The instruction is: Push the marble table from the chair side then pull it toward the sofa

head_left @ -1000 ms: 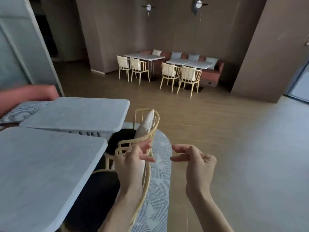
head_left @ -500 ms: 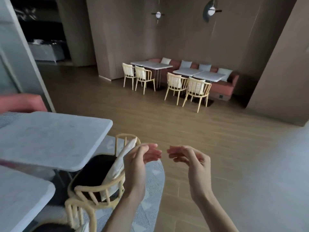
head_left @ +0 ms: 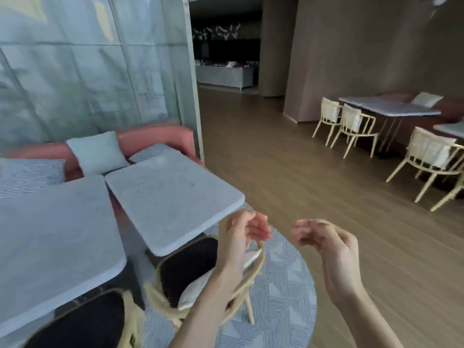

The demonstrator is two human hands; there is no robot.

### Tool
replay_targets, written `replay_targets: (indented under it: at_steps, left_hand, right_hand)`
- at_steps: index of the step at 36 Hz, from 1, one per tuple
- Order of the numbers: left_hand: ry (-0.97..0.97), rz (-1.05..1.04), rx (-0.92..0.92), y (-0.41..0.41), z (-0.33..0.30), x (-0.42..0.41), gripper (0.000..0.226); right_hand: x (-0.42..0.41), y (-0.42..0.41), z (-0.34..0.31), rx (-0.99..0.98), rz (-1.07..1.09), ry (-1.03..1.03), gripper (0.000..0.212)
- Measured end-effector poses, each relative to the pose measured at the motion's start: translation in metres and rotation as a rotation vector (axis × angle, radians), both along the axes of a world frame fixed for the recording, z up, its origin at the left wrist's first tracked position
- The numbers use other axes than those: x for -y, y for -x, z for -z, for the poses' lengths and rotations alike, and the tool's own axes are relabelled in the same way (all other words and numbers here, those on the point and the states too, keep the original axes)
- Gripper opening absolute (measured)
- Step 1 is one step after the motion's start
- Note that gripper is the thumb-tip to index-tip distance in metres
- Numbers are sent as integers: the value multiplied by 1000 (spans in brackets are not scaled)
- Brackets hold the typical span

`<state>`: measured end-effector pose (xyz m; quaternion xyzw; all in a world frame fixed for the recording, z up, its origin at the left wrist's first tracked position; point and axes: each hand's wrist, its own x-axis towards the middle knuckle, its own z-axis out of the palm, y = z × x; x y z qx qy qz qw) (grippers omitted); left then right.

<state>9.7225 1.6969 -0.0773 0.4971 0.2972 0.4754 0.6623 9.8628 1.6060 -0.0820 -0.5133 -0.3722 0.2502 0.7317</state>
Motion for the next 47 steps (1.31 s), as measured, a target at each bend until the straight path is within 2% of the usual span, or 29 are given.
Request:
replay_targets:
  at_steps: [4,8,13,20,23,28,34,38,47]
  left_hand:
    - [28,-91,-27,-55,12,-43,29]
    - [50,-193,30,-135,30,-111,29]
    - [196,-184,70,-241,54,-185,31]
    - [264,-163,36,-355,52,-298,32]
    - [282,-229,10,-365,64,-343,30]
    - [323,-474,-13,-371,96,-421,22]
    - [406,-717,15,-394,134,-497,17]
    - [466,-938,46,-410,145,-531,19]
    - [599,-1391,1,-398,181,-577,20]
  right_hand:
    - [-46,-65,12,42,-125,61,32]
    - [-115,-147,31,67,-208,114,32]
    - [-189,-227,40,61,-214,201,31]
    - [-325,-328,13,56,-312,272,33]
    - [-386,-356,19,68,-372,296,35]
    - [-489,-386,45,129,-540,327,42]
    - [-602,-393,82,198,-870,345,44]
    - [-669,-396,89,272,-1149,393,40]
    - [-772,-374,113,466,-1490,425,29]
